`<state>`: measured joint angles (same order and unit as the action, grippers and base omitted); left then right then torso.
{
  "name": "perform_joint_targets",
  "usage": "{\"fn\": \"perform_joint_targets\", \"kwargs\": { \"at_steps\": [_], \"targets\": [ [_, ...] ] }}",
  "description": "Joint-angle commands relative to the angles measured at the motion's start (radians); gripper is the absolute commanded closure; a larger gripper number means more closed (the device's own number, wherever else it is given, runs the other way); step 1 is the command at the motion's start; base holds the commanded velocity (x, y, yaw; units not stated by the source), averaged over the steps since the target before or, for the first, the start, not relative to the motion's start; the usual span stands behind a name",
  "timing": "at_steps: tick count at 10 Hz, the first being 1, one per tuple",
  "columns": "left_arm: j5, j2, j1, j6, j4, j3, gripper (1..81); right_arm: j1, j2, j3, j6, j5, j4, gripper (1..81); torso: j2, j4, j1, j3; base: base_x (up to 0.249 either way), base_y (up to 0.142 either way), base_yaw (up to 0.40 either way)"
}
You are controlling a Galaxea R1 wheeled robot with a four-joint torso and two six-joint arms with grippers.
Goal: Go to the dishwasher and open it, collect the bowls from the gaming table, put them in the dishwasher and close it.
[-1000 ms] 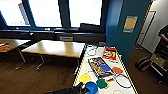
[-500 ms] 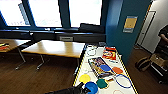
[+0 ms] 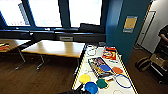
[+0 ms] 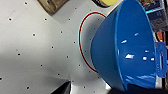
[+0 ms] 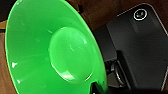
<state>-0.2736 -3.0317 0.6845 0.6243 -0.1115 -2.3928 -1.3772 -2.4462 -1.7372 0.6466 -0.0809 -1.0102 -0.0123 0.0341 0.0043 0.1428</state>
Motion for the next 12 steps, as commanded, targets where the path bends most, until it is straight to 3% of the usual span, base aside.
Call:
{"fn": "perform_joint_targets", "kwargs": {
  "at_steps": [1,2,3,7,10,12],
  "targets": [
    [0.002,-0.017,-0.11,0.003,0.0,0.014,1.0,0.051,0.02,0.021,0.01,0.113,0.013,81.1,0.0,0.0,0.0,0.0,0.0,0.0,0.0],
    [0.004,-0.02,-0.107,0.003,0.0,0.014,1.0,0.051,0.017,0.013,0.008,0.115,0.012,81.1,0.0,0.0,0.0,0.0,0.0,0.0,0.0],
    [0.004,-0.018,-0.104,-0.001,0.0,0.014,81.1,0.051,0.016,0.01,0.008,0.115,0.012,81.1,0.0,0.0,0.0,0.0,0.0,0.0,0.0],
    [0.008,0.003,-0.101,-0.011,0.001,0.039,81.1,0.051,0.013,0.004,0.008,0.121,0.012,81.1,0.0,0.0,0.0,0.0,0.0,0.0,0.0],
    [0.037,0.089,-0.116,-0.051,0.003,0.191,81.1,0.051,0.017,0.009,0.008,0.142,0.015,81.1,0.0,0.0,0.0,0.0,0.0,0.0,0.0],
    [0.037,0.148,-0.133,-0.052,0.012,0.287,81.1,0.057,0.017,0.015,0.01,0.142,0.015,81.1,0.0,0.0,0.0,0.0,0.0,0.0,0.0]
  ]
}}
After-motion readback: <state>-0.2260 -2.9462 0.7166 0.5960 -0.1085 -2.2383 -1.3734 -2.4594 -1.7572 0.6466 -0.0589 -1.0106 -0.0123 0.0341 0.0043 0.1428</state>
